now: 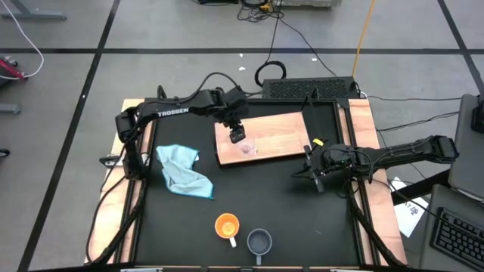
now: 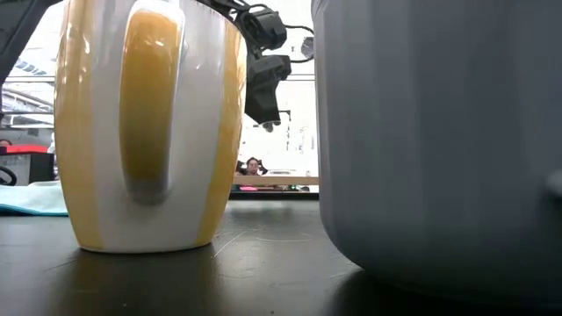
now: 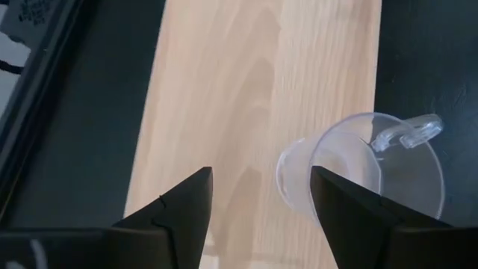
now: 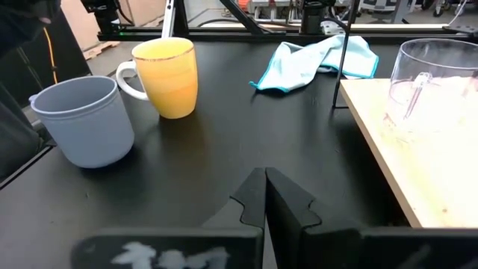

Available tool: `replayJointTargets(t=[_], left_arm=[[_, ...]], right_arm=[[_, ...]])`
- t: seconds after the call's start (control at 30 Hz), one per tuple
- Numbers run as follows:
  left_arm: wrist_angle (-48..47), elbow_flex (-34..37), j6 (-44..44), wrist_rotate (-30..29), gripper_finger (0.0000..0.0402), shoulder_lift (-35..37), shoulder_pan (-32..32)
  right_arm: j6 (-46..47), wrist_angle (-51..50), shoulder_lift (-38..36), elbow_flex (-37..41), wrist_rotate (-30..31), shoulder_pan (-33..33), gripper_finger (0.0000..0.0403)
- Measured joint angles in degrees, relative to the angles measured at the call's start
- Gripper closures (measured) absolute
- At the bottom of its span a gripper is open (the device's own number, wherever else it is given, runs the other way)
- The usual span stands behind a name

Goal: Stack small to large cups/mugs on shelf
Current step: Put the transparent mug on the shelf

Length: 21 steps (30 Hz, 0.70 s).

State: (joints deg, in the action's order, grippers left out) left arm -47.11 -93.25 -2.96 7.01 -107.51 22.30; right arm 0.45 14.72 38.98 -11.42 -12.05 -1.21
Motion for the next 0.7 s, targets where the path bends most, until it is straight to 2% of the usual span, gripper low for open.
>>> replayJointTargets(t=[0.7], left_arm=[[-1.1, 0.0, 0.2, 0.0, 0.0176, -1.2, -1.5]], right_arm=[[0.4, 0.0, 0.0, 0.0, 0.0, 0.0, 0.0403]])
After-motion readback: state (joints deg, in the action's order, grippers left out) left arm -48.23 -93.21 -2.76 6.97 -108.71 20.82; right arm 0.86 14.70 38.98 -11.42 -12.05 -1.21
